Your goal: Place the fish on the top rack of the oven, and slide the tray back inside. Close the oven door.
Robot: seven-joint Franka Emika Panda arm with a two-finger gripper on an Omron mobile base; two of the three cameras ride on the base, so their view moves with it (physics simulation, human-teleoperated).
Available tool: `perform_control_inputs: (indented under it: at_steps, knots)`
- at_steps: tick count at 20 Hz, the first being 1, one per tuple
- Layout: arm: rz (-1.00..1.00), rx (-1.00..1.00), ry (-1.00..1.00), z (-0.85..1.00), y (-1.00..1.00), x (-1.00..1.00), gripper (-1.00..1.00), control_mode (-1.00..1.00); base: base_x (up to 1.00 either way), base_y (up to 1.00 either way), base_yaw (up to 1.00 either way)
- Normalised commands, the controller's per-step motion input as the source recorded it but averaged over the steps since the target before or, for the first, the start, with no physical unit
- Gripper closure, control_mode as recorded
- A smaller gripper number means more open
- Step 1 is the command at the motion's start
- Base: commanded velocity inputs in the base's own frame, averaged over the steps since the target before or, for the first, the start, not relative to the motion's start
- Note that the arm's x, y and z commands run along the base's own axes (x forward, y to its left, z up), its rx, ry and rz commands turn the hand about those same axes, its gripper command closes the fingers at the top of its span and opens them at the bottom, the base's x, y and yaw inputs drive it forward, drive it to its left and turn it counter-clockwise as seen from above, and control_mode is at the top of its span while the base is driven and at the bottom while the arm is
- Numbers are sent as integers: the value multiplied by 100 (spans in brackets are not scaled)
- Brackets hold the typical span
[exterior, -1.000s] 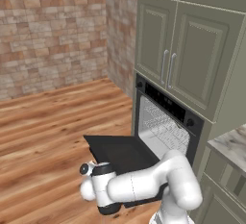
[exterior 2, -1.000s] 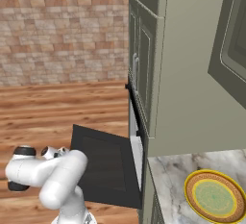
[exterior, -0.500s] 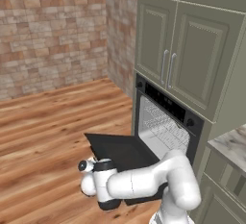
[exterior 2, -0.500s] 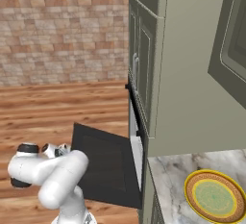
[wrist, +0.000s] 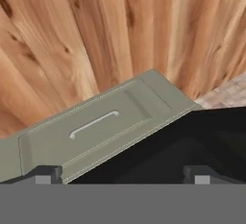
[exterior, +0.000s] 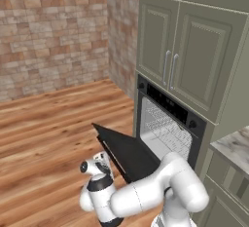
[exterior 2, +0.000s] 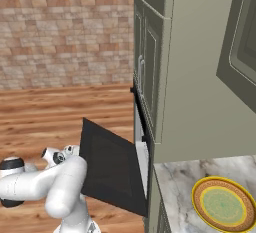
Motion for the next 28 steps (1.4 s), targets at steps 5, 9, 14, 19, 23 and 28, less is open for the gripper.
perform_control_inputs:
  at_steps: [5,9,14,19,23,28]
  knots:
    - [-29,-14,-3,1,-100,-3,-100,-100,0,0,0]
    - [-27,-10,0,0,-100,0,-100,-100,0,0,0]
    - [-24,-12,0,6,-100,0,-100,-100,0,0,0]
    - [-21,-9,0,11,-100,4,-100,-100,0,0,0]
    - [-19,-7,0,14,-100,15,-100,-100,0,0,0]
    - [-16,-6,-3,23,-100,18,-100,-100,0,0,0]
